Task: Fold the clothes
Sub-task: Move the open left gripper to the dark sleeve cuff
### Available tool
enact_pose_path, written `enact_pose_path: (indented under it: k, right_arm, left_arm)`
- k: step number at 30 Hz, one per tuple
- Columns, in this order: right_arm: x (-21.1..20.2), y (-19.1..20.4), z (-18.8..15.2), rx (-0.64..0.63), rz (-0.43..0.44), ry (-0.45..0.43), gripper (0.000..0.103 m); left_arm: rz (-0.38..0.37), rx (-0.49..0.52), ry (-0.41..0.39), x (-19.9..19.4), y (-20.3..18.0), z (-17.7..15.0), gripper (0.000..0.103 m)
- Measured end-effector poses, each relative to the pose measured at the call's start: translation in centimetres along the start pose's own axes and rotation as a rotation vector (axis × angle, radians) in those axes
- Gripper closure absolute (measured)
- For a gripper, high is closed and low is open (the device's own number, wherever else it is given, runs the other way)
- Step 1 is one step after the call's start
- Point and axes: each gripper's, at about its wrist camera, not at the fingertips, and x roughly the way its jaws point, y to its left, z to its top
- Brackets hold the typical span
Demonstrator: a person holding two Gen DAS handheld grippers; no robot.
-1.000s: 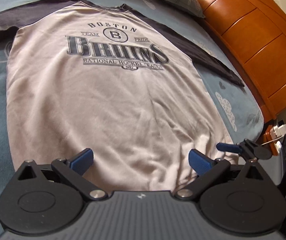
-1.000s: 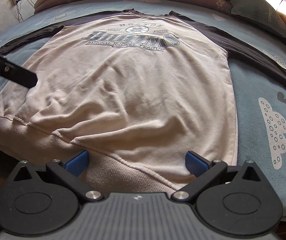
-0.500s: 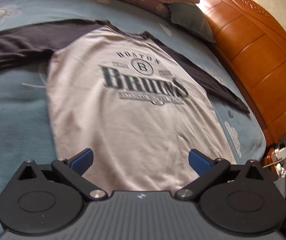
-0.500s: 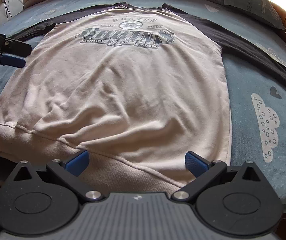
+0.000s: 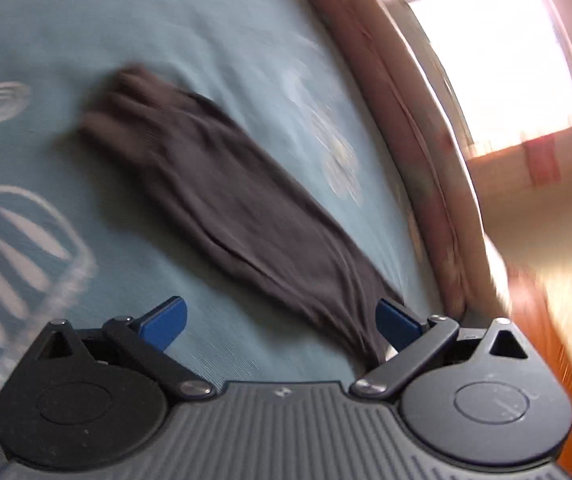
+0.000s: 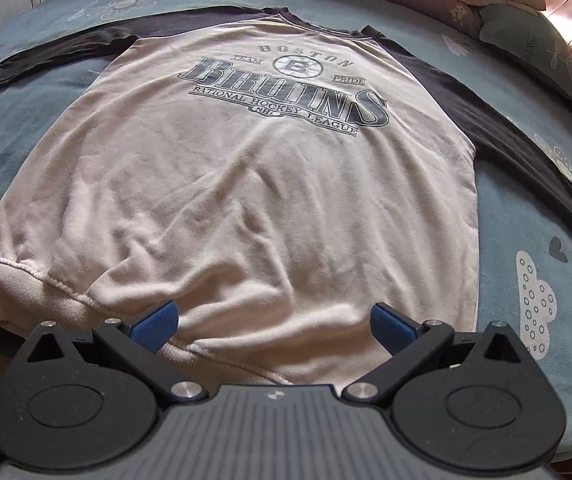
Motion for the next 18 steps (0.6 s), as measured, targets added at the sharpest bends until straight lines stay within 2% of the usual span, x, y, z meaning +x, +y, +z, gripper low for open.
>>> enact_pose_path:
  k: [3,6,13,18]
  right_arm:
    - [-0.1,0.7,0.6,-0.023,0.001,-0.009,0.000]
    - [0.1,1.2,1.0,-0.039,0.017,0.000,0.000]
    - [1.2,2.2,1.4,-0.055,0.027,0.030,0.000]
    - [1.0,2.2,1.7,-0.050,0.029,0.016,0.000]
  left_arm:
    - [-0.045,-0.114,-0.046,0.0,2.7,1.2,0.004]
    - [-0.095,-0.161,-0.088,0.6,3.6,1.4,0.004]
    - [-0.047,-0.049,-0.115,3.6,1.3,2.4,0.003]
    - [-0.050,-0.010,-0.148,4.7,0.3,3.4,0.002]
